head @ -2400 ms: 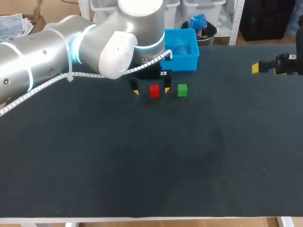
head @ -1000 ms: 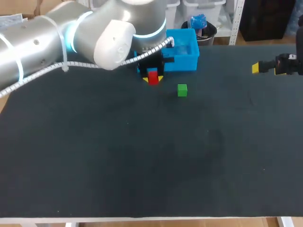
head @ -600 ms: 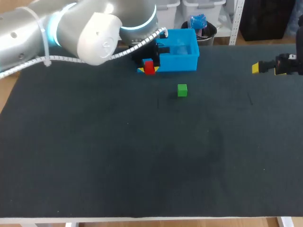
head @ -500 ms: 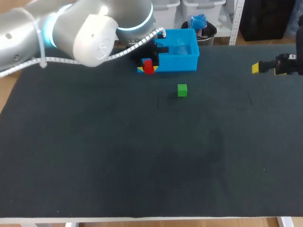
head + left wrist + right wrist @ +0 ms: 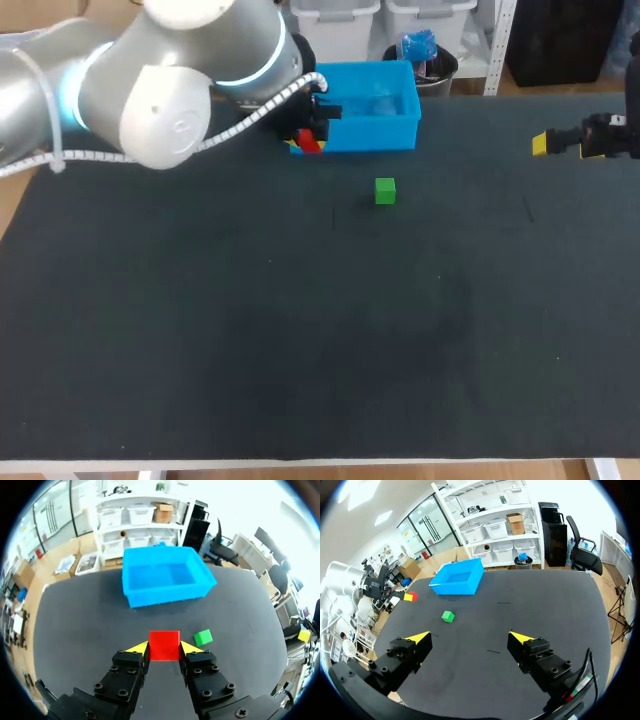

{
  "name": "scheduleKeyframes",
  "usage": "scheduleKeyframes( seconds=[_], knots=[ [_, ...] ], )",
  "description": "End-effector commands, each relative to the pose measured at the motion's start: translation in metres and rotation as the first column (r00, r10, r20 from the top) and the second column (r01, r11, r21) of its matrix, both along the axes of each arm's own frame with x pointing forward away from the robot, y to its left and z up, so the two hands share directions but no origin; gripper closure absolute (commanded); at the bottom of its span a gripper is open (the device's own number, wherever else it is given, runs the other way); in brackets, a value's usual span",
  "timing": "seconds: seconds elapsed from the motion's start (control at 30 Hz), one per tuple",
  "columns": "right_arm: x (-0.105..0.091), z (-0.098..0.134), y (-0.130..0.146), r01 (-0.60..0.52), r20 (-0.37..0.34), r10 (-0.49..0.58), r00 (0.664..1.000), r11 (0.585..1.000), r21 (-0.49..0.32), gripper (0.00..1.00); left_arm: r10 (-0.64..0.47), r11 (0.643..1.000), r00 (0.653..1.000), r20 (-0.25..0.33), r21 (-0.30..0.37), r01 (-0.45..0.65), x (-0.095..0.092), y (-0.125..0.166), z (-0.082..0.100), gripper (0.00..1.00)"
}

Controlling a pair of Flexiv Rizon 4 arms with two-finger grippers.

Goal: Use the left arm to pick the red cube and place it into the blue plastic box first, then use the right arm to grasp the green cube and put it into the same blue plastic box after the first action is fully finished.

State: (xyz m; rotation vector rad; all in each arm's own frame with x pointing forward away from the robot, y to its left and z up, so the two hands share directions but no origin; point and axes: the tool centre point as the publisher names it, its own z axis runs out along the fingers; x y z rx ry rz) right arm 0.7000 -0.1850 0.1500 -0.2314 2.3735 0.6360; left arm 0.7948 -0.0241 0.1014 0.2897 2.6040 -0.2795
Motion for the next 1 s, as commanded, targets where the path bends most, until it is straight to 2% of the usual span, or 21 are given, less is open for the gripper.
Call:
scheduleKeyframes(
  seconds=[0.03, 0.43, 0.77, 1.0],
  knots=[
    [0.000, 0.000, 0.000, 0.000, 0.000, 0.000, 1.000, 1.000, 0.000, 0.00, -0.038, 0.998, 0.999, 0.005, -0.051, 0.038, 0.001, 0.011, 0.002, 1.00],
    [0.000, 0.000, 0.000, 0.000, 0.000, 0.000, 1.000, 1.000, 0.000, 0.00, -0.083, 0.995, 0.996, 0.034, -0.054, 0.084, 0.024, 0.022, 0.010, 1.00],
    [0.000, 0.000, 0.000, 0.000, 0.000, 0.000, 1.000, 1.000, 0.000, 0.00, -0.159, 0.986, 0.985, 0.072, -0.036, 0.162, 0.066, 0.008, 0.028, 1.00],
    [0.000, 0.000, 0.000, 0.000, 0.000, 0.000, 1.000, 1.000, 0.000, 0.00, -0.184, 0.982, 0.979, 0.091, -0.035, 0.188, 0.095, 0.005, 0.034, 1.00]
  ],
)
